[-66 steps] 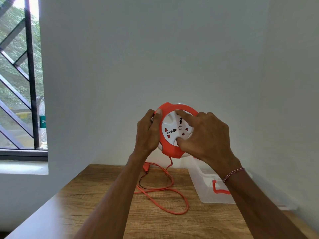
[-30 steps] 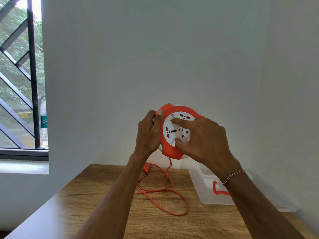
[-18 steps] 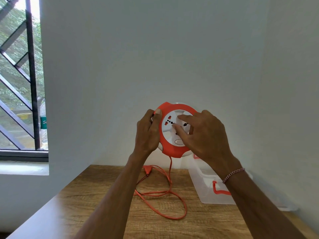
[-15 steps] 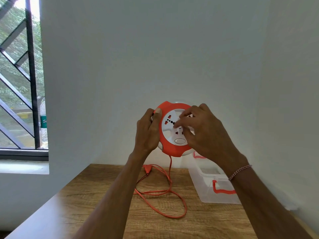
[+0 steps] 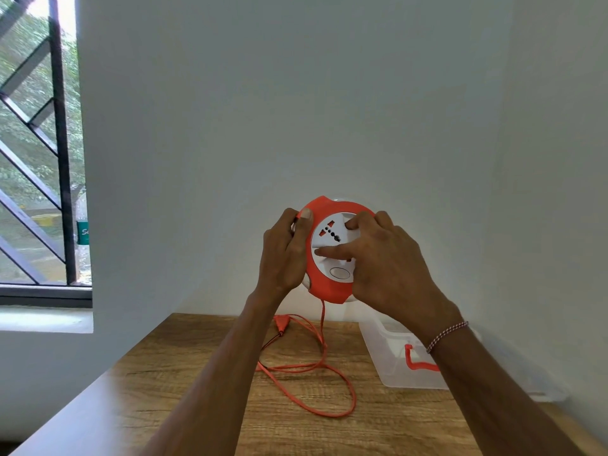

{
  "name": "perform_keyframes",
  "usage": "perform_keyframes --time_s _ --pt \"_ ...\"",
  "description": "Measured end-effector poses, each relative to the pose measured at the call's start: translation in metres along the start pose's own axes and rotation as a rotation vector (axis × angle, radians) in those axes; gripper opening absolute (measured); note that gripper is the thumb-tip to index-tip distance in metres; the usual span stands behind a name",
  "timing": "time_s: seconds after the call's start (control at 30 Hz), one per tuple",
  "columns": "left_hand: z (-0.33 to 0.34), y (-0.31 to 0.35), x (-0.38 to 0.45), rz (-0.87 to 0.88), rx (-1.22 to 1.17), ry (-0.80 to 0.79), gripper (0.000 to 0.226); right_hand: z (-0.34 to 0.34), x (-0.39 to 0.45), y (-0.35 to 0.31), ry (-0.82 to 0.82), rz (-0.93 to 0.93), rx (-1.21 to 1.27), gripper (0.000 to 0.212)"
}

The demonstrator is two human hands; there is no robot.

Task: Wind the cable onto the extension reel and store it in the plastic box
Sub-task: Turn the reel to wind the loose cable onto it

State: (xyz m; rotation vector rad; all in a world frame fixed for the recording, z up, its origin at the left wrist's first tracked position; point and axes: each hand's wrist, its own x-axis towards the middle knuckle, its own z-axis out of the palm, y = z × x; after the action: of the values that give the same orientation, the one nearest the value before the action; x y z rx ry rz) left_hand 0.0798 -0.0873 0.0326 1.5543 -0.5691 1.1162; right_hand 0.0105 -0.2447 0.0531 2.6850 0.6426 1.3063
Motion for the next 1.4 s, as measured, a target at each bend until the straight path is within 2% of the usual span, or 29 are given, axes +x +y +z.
perform_keyframes --time_s 0.33,0.5,0.6,0.77,0.93,1.0,1.2,1.4 --pt "-0.001 -0.001 0.001 -0.005 0.009 0.003 0.030 0.014 -0.002 0.002 0.196 0.170 0.139 0.067" --pt "-0.001 -0.001 0.001 -0.027 -0.001 0.002 0.031 0.011 0.002 -0.002 0.183 0.231 0.175 0.074" --pt "-0.001 0.000 0.001 -0.032 -0.003 -0.001 0.031 0.007 0.002 0.002 0.249 0.174 0.162 0.063" --pt "0.000 0.000 0.001 -0.028 0.006 0.000 0.036 0.005 0.004 0.011 0.309 -0.030 0.208 0.023" --pt "-0.001 -0.002 0.002 -0.036 -0.002 0.001 0.035 0.005 0.004 0.012 0.041 -0.070 0.171 0.051" --pt "-0.001 -0.003 0.002 -0.035 0.000 0.000 0.035 0.005 0.004 0.009 -0.009 -0.068 0.117 0.059" --pt "-0.001 -0.001 0.001 -0.038 0.003 0.003 0.032 0.005 0.000 0.005 0.035 -0.042 0.035 0.066" --pt "-0.001 -0.002 0.001 -0.036 0.002 0.006 0.034 0.011 -0.002 0.005 0.114 0.023 0.072 0.062"
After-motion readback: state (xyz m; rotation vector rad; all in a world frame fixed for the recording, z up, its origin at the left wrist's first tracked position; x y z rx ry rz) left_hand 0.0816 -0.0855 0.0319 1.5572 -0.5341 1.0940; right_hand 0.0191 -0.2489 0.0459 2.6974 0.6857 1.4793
